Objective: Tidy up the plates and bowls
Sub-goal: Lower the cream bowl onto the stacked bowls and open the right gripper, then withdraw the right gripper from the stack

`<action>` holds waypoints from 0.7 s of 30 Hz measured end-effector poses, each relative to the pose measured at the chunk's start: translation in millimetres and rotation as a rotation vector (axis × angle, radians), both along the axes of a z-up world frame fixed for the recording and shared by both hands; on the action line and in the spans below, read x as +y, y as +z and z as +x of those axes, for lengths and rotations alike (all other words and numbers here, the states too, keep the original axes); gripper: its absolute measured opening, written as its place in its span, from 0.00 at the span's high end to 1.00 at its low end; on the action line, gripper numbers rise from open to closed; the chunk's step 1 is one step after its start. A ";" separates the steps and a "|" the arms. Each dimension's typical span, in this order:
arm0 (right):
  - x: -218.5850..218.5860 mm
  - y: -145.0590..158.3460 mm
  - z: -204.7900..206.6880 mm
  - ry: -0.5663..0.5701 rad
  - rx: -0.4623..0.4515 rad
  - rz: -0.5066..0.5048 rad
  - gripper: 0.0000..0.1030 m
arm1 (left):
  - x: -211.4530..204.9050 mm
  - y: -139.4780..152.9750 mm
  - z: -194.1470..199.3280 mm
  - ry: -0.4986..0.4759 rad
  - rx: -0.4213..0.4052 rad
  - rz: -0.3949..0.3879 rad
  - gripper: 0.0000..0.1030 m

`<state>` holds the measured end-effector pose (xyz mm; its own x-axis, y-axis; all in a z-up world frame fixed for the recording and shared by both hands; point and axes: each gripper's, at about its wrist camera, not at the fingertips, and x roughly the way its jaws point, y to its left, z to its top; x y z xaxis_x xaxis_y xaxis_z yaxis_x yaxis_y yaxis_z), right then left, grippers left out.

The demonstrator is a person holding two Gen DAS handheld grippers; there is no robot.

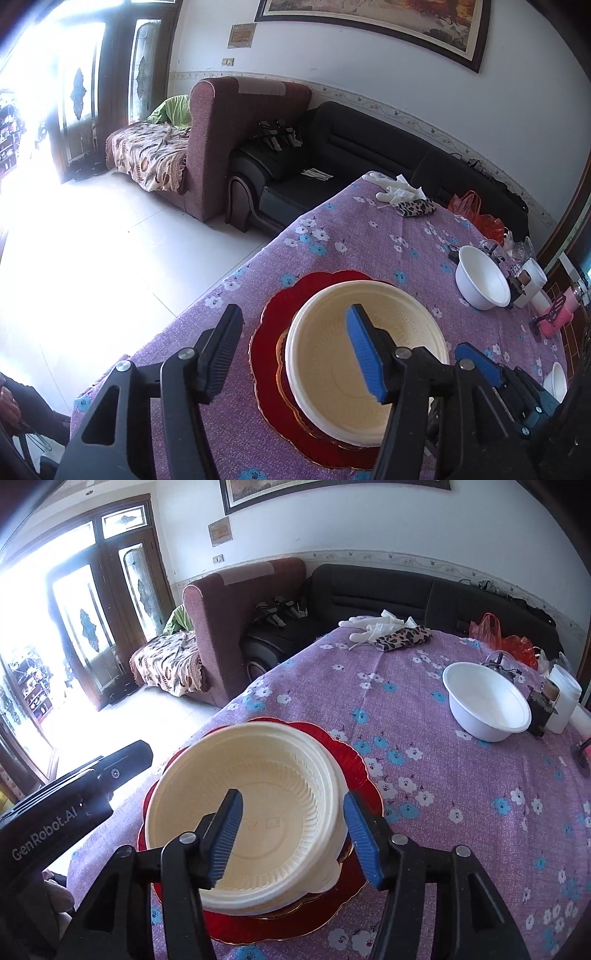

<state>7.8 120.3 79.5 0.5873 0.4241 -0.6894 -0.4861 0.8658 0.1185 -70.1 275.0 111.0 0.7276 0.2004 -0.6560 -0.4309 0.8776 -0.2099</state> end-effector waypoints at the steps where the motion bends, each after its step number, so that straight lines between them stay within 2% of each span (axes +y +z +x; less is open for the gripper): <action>1: -0.2 1.6 -2.1 -0.002 -0.009 -0.004 0.37 | -2.0 2.1 -2.6 0.001 -0.006 0.009 0.38; 6: -9.0 8.1 -11.3 -0.029 -0.036 -0.007 0.36 | -13.5 11.2 -14.9 0.015 -0.028 0.069 0.33; 10: -26.6 13.8 -25.3 -0.053 -0.057 0.004 0.33 | -24.6 20.8 -26.7 0.046 -0.047 0.127 0.23; 15: -55.0 15.7 -42.4 -0.090 -0.066 0.022 0.29 | -48.2 35.8 -42.5 0.087 -0.081 0.248 0.13; 21: -87.8 17.4 -59.4 -0.126 -0.045 0.081 0.29 | -83.6 43.8 -48.5 0.026 -0.081 0.298 0.12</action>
<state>-51.6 32.5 96.9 0.6686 0.3982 -0.6280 -0.3808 0.9088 0.1709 -118.6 191.4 154.8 0.7672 0.3943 -0.5059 -0.4464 0.8946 0.0203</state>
